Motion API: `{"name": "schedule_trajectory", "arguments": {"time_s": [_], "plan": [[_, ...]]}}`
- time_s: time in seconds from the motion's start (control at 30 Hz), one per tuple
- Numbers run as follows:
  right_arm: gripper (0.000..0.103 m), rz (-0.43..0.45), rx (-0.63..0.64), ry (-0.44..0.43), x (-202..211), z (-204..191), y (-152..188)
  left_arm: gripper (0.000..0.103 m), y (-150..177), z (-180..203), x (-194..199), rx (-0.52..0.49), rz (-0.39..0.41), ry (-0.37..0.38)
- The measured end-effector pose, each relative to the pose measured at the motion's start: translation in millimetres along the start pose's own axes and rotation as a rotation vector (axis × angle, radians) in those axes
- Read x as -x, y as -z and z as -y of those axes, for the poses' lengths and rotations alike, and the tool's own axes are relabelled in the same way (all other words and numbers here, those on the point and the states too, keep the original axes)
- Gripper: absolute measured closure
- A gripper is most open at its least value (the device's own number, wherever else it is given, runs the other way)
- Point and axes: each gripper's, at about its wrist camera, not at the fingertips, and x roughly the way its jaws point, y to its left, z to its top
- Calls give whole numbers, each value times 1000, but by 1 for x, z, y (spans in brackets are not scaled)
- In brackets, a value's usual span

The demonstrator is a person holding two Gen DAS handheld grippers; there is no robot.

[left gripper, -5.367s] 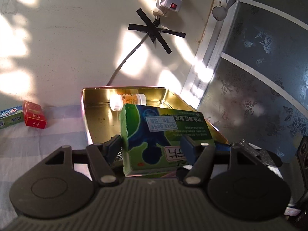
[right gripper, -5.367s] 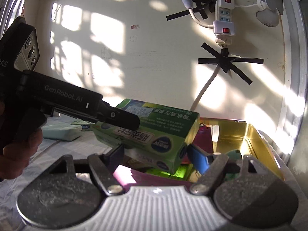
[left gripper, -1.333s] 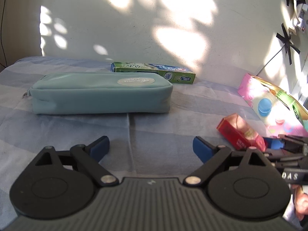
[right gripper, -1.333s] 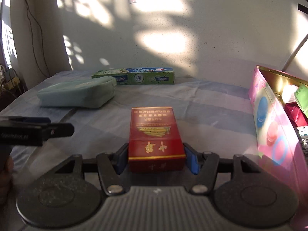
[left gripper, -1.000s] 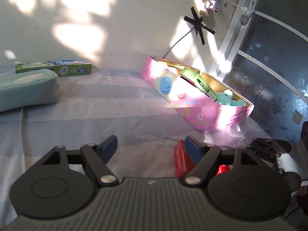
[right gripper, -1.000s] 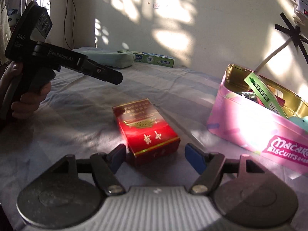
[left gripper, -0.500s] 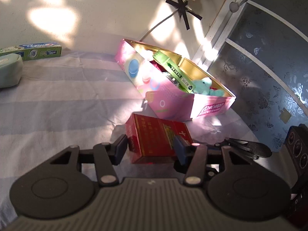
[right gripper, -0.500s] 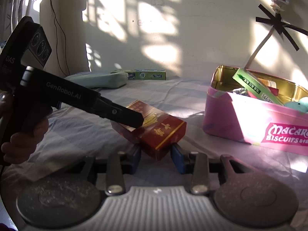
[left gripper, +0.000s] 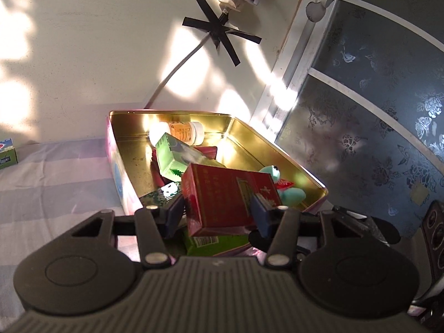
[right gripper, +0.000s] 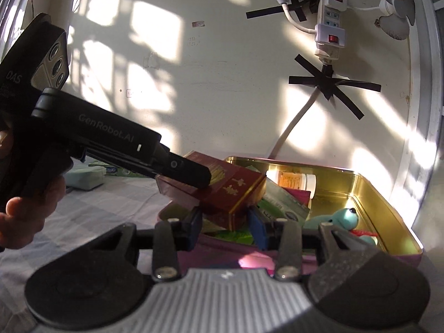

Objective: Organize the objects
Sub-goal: 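Lift the red pack into the pink tin and open the right tool, then withdraw the right tool from the tin and turn toward the teal pouch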

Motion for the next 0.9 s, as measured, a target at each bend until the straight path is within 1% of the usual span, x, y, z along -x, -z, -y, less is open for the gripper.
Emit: {"name": "schedule_trajectory", "arguments": {"time_s": [0.1, 0.13, 0.2, 0.23, 0.27, 0.3, 0.37, 0.43, 0.53, 0.57, 0.63, 0.7, 0.77, 0.83, 0.9], "plan": [[66, -28, -55, 8, -18, 24, 4, 49, -3, 1, -25, 9, -27, -18], [66, -30, -64, 47, -24, 29, 8, 49, -3, 2, -32, 14, -35, -34], [56, -33, -84, 128, -34, 35, 12, 48, -1, 4, -44, 14, -41, -110], [56, -31, -112, 155, -36, 39, 16, 48, 1, 5, -46, 10, -42, -142], [55, -20, -144, 159, -36, 43, 20, 47, 4, 6, -46, 10, -40, -159], [55, 1, -158, 162, -33, 44, 22, 47, 6, 7, -43, 10, -35, -170], [52, 24, -185, 167, -26, 46, 23, 43, 11, 11, -35, -5, -18, -197], [52, 35, -215, 165, -19, 48, 23, 42, 14, 19, -24, -40, 6, -239], [52, 48, -262, 168, -6, 48, 23, 33, 21, 29, -5, -71, 45, -287], [52, 57, -283, 171, 1, 46, 24, 33, 24, 32, 2, -82, 56, -306], [52, 72, -317, 171, 13, 43, 26, 33, 31, 37, 14, -102, 70, -321], [49, 84, -342, 173, 25, 38, 28, 31, 40, 43, 26, -132, 87, -341], [48, 85, -358, 175, 34, 33, 31, 26, 48, 46, 35, -156, 100, -366], [48, 74, -373, 176, 43, 26, 36, 25, 59, 48, 42, -177, 110, -398], [48, 57, -388, 175, 47, 20, 41, 25, 71, 47, 48, -177, 100, -419]]}}
